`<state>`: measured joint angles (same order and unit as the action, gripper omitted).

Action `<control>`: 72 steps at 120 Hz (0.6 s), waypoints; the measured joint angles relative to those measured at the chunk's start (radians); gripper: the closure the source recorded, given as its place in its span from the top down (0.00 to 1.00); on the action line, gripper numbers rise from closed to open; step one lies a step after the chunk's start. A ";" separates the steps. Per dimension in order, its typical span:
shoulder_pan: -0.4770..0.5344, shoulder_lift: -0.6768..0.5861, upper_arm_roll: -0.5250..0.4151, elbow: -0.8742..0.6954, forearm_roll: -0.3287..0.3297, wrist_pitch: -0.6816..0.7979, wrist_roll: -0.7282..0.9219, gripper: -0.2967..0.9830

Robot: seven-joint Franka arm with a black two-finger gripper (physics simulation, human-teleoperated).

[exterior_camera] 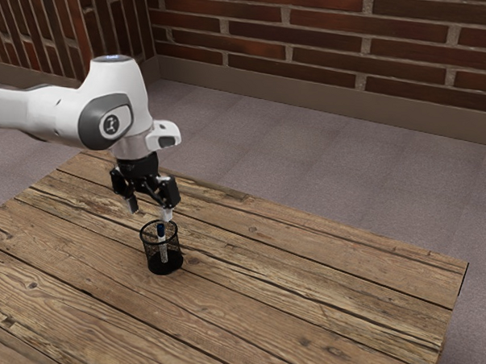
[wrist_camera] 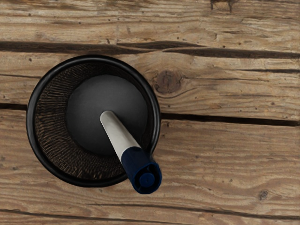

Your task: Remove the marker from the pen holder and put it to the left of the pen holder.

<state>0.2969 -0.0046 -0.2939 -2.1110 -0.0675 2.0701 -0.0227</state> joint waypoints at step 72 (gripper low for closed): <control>0.001 0.083 -0.011 -0.038 -0.057 0.105 -0.007 0.70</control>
<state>0.2978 0.0780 -0.3053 -2.1489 -0.1248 2.1752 -0.0295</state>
